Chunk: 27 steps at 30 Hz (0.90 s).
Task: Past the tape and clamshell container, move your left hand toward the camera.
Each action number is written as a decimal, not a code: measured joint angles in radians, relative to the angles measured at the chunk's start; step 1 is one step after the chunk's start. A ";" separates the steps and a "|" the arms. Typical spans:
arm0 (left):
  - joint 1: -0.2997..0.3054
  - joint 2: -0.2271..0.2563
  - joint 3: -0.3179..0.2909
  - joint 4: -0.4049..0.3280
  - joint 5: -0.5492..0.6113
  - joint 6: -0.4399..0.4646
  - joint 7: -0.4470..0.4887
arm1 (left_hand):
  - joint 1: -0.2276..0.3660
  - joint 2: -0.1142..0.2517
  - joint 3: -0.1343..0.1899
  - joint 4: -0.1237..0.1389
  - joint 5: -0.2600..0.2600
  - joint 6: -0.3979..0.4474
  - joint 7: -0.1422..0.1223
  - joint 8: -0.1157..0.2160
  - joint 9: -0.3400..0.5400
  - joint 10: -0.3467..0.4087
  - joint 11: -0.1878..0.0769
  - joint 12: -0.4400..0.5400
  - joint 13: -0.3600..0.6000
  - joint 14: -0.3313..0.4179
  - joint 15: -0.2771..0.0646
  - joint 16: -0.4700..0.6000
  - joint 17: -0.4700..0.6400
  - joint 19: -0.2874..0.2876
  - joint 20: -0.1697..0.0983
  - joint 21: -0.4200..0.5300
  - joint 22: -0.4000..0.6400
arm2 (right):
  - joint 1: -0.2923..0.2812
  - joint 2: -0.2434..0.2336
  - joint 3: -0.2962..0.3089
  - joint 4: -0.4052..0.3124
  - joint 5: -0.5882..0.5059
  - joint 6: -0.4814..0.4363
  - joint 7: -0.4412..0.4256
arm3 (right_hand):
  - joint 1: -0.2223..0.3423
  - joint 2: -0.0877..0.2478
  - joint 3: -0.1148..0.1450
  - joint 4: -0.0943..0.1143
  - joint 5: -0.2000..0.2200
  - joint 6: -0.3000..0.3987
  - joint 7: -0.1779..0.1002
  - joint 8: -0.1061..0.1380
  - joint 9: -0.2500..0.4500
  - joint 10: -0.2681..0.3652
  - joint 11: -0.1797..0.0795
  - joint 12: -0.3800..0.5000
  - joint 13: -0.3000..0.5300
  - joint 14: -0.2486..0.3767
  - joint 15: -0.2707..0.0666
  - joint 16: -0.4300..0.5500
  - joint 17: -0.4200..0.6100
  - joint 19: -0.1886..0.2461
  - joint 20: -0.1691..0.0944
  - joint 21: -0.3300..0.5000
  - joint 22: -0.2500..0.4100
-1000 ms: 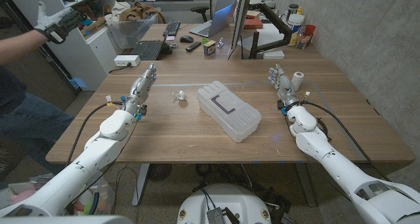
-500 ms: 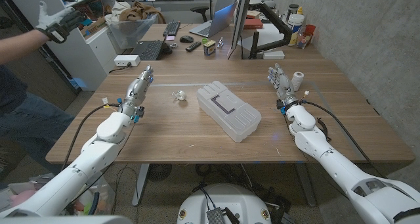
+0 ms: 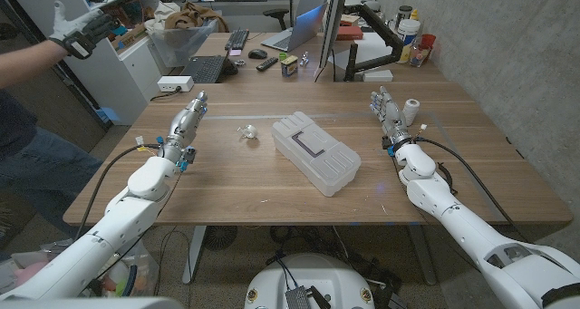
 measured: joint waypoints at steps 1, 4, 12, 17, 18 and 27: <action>0.002 0.001 -0.001 -0.001 0.004 0.000 0.004 | 0.000 0.000 0.000 0.000 0.000 0.000 0.000 0.000 0.000 0.000 0.000 0.000 0.000 0.000 0.000 0.000 0.000 0.000 0.000 0.000 0.000 | 0.001 0.000 0.000 0.000 0.000 0.000 0.000 | 0.000 0.000 0.000 0.000 0.000 0.000 0.000 0.000 0.000 0.000 0.000 0.000 0.000 0.000 0.000 0.000 0.000 0.000 0.000 0.000 0.000; 0.008 0.005 -0.005 -0.007 0.009 0.000 0.009 | 0.004 0.004 0.000 0.000 0.000 0.000 0.000 0.000 0.000 0.000 0.000 0.000 0.000 0.000 0.000 0.000 0.000 0.000 0.000 0.000 0.000 | 0.001 0.000 0.000 0.000 0.000 0.000 0.000 | 0.000 0.000 0.000 0.000 0.000 0.008 0.003 0.000 0.000 0.000 0.000 0.000 0.000 0.000 0.000 0.000 0.000 0.000 0.000 0.000 0.000; 0.026 0.016 -0.017 -0.023 0.025 0.001 0.024 | 0.012 0.004 0.004 -0.004 0.000 0.000 0.000 0.000 0.000 0.000 0.000 0.000 0.000 0.000 0.000 0.000 0.000 0.000 0.000 0.000 0.000 | 0.001 0.000 0.000 0.000 -0.001 0.000 -0.001 | 0.000 0.000 0.000 0.000 0.000 0.009 0.002 0.000 0.000 0.004 0.004 0.000 0.003 0.000 0.000 0.000 0.000 0.000 0.000 0.000 0.000; 0.039 0.023 -0.025 -0.029 0.035 0.001 0.032 | 0.017 -0.001 0.001 -0.007 0.000 0.000 0.000 0.000 0.005 0.000 0.000 0.000 0.000 0.000 0.000 0.000 0.000 0.001 0.001 0.000 0.000 | 0.001 -0.001 0.000 -0.002 -0.003 0.000 -0.006 | 0.000 0.000 0.000 0.000 0.000 0.009 0.002 0.000 0.000 0.005 0.005 0.000 0.003 0.000 0.000 0.000 0.000 0.000 0.000 0.000 0.000; 0.040 0.023 -0.026 -0.030 0.037 0.001 0.034 | 0.022 0.003 0.001 -0.008 0.000 0.000 0.000 0.000 0.005 0.000 0.000 0.000 0.000 0.000 0.000 0.000 0.000 0.004 0.004 0.000 0.000 | 0.001 -0.002 0.000 -0.004 -0.003 -0.001 -0.007 | 0.000 0.000 0.000 0.000 0.000 0.009 0.002 0.000 0.000 0.006 0.005 0.000 0.003 0.000 0.000 0.000 0.000 0.000 0.000 0.000 0.000; 0.061 0.032 -0.042 -0.038 0.052 -0.005 0.046 | 0.030 0.004 0.005 -0.012 0.000 0.005 -0.006 0.000 0.005 0.005 0.005 0.000 0.000 0.003 0.003 0.000 0.000 0.005 0.005 0.000 0.000 | -0.003 -0.005 0.003 -0.014 -0.005 -0.001 -0.014 | 0.000 0.000 0.000 0.000 0.000 0.009 0.002 0.000 0.000 0.009 0.002 0.000 0.003 0.000 0.000 0.000 0.000 0.000 0.000 0.000 0.000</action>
